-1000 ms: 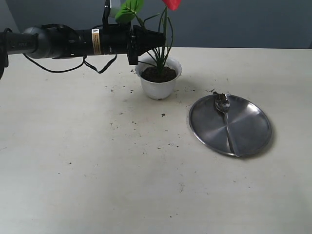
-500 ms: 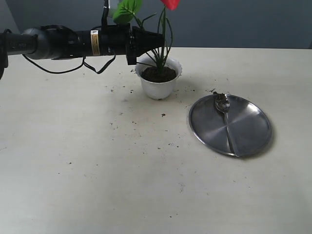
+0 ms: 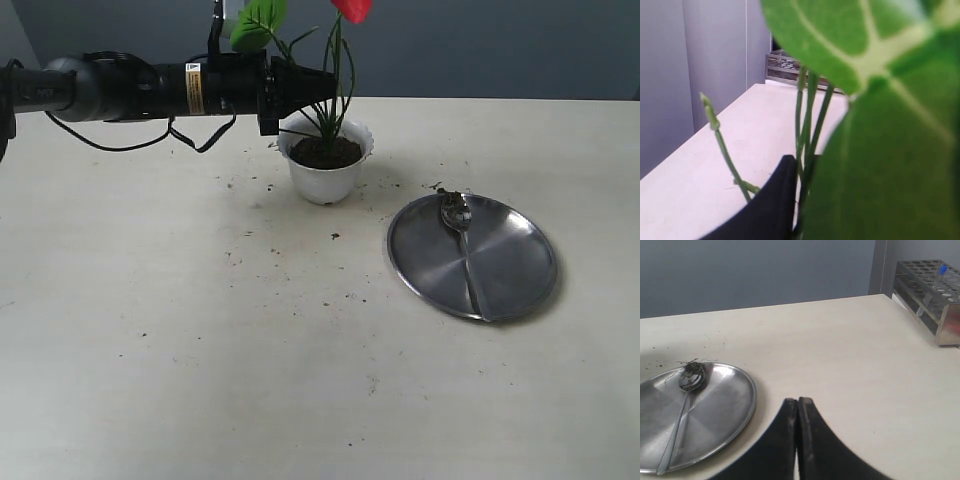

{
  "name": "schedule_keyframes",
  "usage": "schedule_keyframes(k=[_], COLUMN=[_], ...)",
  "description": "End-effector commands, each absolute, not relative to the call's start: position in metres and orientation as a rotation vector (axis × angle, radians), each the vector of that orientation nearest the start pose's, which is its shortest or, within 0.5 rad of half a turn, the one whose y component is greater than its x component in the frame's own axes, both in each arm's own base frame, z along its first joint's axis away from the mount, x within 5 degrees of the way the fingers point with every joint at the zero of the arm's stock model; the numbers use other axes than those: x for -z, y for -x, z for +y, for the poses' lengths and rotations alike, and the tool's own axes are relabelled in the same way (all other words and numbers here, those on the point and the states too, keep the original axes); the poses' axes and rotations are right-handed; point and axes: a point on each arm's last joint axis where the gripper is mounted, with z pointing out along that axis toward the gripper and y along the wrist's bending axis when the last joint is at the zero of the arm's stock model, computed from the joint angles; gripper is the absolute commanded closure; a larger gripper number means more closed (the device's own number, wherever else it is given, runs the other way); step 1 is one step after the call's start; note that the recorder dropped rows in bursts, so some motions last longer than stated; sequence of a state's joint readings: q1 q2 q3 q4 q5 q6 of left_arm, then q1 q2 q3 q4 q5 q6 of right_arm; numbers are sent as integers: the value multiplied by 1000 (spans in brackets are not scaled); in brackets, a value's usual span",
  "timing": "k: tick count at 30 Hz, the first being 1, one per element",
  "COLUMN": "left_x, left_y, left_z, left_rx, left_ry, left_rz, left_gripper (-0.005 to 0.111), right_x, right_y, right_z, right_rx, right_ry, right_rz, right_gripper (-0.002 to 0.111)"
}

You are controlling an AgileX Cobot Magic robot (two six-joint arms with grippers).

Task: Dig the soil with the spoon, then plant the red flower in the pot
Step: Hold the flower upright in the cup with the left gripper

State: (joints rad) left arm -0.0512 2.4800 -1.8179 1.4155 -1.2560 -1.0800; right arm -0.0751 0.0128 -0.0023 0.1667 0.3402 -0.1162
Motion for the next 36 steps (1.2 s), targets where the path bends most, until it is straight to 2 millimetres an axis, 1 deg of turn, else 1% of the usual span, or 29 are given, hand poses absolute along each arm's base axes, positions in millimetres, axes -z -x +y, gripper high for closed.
schedule_keyframes(k=[1,10,13,36], left_x=[-98,-85,-86,-86], left_y=[-490,-488,-489,-489], left_z=[-114,-114,-114,-115], left_rx=[983,1032,1042,1046], left_ry=[-1075,-1040,-1010,-1006], left_rz=[1623,1650,1639,1636], left_gripper=[106,106,106,106], right_x=[-183,-183,-183,-183], right_y=[-54,-54,-54,-54], right_z=[1,1,1,1], right_rx=[-22,-22,-22,-22], right_ry=[-71,-71,-71,-71], right_rz=[1822,1822,1822,1822], right_gripper=[109,109,109,109])
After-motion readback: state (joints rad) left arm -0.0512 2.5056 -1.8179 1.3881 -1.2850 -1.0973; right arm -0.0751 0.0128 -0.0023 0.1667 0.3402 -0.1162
